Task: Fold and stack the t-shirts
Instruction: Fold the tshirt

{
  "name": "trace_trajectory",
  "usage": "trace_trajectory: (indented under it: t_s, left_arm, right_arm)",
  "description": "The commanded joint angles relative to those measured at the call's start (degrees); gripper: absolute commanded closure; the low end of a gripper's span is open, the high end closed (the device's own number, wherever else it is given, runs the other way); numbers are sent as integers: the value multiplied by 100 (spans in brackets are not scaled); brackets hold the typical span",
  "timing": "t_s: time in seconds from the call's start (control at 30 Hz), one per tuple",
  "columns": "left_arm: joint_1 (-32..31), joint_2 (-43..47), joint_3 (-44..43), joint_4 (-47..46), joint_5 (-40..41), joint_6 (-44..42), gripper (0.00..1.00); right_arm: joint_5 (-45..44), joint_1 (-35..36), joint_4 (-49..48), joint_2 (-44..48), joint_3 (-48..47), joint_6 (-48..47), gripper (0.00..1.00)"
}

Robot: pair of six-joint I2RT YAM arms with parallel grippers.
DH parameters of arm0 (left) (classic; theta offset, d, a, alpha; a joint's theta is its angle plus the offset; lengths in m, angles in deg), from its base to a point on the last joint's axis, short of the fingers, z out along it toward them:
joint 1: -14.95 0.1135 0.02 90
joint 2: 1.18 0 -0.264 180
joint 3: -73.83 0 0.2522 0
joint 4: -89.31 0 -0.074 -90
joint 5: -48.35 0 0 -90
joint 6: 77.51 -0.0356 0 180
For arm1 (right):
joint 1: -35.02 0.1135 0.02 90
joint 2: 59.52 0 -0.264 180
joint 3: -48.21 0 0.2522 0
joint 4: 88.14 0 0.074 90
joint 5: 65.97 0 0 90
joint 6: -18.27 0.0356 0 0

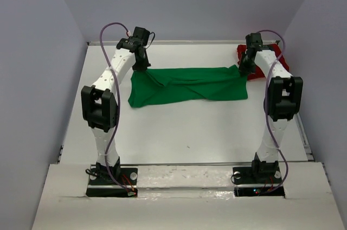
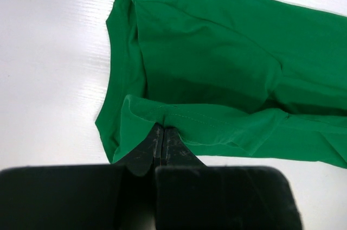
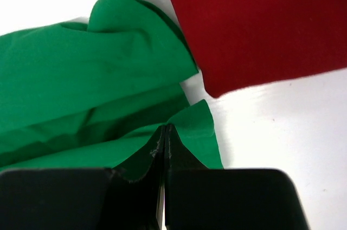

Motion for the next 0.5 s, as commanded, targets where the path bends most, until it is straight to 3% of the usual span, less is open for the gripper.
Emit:
trace_trajectory:
  t_s: [0.0, 0.27, 0.47]
  left_arm:
    - [33, -154, -543, 231, -4, -166, 100]
    - [156, -620, -992, 433, 84, -219, 100]
    - [306, -989, -1053, 354, -285, -149, 100]
  right_arm:
    - [105, 48, 87, -237, -463, -244, 100]
    - [228, 48, 104, -659, -841, -393, 100]
    - [430, 100, 210, -896, -1210, -463, 100]
